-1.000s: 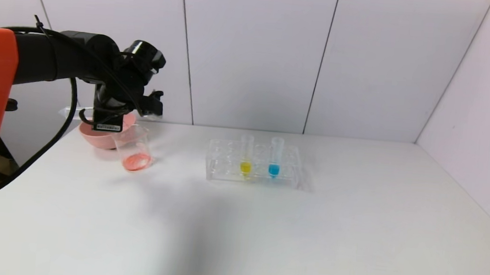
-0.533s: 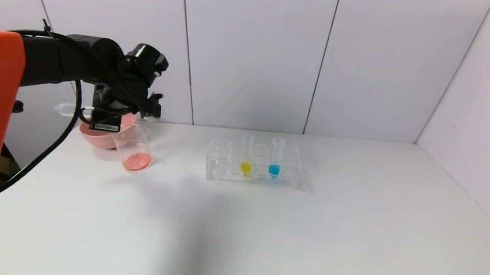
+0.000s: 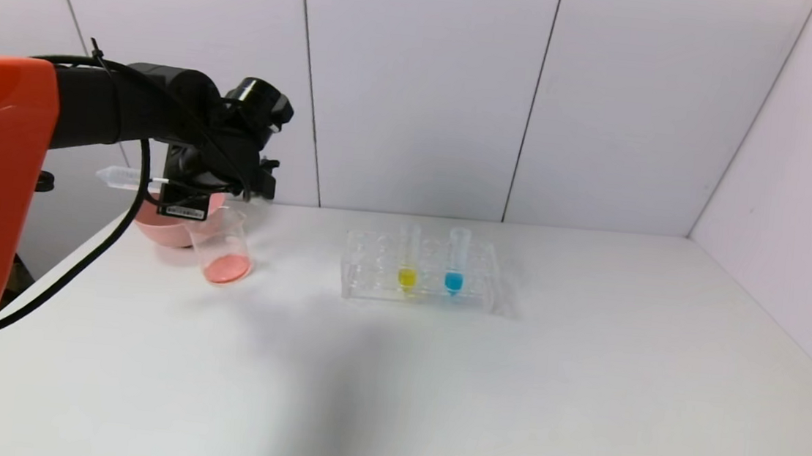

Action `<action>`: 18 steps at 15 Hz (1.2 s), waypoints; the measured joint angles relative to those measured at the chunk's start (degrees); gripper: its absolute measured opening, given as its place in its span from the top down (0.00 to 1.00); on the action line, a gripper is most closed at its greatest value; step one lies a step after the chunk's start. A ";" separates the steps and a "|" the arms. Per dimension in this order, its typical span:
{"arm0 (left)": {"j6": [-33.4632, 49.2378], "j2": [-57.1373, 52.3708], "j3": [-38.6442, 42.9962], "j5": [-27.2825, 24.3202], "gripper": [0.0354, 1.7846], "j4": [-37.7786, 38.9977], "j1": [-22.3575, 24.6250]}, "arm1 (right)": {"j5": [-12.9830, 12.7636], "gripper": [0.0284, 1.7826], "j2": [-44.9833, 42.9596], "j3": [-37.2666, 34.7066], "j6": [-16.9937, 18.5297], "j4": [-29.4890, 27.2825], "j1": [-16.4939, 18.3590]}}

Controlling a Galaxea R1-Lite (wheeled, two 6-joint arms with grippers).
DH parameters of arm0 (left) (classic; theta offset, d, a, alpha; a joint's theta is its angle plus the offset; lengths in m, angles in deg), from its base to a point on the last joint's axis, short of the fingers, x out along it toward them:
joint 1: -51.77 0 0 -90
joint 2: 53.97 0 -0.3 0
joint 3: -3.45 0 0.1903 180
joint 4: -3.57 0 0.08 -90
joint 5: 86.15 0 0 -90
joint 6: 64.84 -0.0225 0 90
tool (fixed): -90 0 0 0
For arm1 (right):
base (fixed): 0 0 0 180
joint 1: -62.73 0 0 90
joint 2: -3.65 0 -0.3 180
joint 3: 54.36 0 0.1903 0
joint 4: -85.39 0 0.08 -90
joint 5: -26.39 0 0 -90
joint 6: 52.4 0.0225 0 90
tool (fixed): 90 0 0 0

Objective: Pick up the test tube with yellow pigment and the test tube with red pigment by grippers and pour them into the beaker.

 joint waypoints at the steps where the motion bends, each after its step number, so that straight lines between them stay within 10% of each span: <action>1: 0.00 0.02 0.00 0.00 0.78 0.00 -0.05 | 0.00 0.04 0.00 0.00 0.02 0.00 0.00; 6: 0.74 -1.63 0.01 -2.83 0.78 2.62 -0.07 | 0.00 0.04 0.00 0.00 0.00 0.00 0.00; 10: 6.53 -6.18 0.06 -15.87 0.78 3.25 2.84 | 0.02 0.04 0.00 0.00 0.02 0.00 0.00; 14: 28.50 -9.59 1.02 -35.08 0.78 7.94 5.72 | 0.00 0.04 0.00 0.00 0.02 -0.02 0.00; 18: 51.33 -13.96 9.44 -42.85 0.78 18.33 8.72 | 0.00 0.04 0.00 0.00 0.02 0.00 0.00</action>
